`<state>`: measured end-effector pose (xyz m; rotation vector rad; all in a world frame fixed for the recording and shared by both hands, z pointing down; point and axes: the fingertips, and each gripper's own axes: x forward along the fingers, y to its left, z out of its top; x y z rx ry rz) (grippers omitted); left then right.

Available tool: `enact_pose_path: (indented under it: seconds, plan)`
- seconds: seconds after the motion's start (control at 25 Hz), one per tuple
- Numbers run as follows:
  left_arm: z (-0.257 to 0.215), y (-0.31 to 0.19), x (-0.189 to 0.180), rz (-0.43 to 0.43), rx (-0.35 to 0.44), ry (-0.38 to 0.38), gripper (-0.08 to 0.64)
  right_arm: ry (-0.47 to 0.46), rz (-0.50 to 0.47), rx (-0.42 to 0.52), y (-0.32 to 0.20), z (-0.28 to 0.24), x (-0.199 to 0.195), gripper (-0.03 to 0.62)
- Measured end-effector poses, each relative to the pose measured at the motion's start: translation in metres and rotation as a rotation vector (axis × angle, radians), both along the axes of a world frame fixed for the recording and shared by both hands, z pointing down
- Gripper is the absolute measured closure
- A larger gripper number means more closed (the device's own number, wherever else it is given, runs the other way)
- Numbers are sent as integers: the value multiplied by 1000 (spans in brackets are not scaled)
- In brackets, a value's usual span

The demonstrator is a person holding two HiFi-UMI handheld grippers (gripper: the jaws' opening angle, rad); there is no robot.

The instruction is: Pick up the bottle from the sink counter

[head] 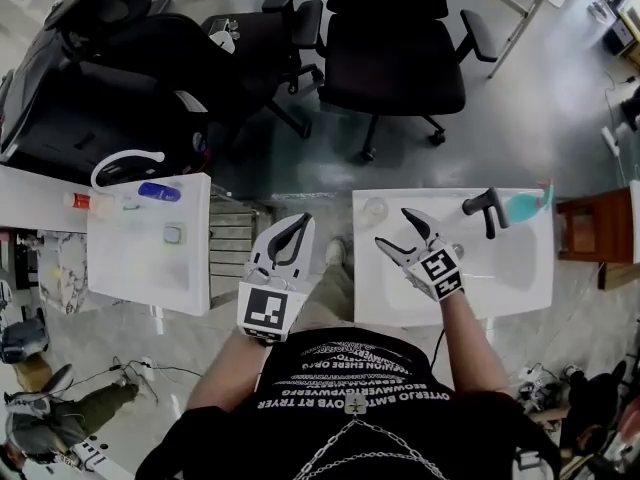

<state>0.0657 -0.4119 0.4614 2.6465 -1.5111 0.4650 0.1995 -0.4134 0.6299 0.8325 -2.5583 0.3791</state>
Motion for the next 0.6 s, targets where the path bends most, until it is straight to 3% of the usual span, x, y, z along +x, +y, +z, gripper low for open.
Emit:
enact_pose_path:
  seconds: [0.2, 0.36, 0.6]
  plan:
    - [13, -21, -4, 14, -34, 8, 554, 23, 3, -51, -22, 42, -10, 262]
    - [23, -45, 2, 63, -9, 8, 555, 50, -2, -92, -35, 78, -18, 262]
    - [52, -61, 15, 121, -66, 18, 555, 134, 7, -115, -44, 123, -23, 259]
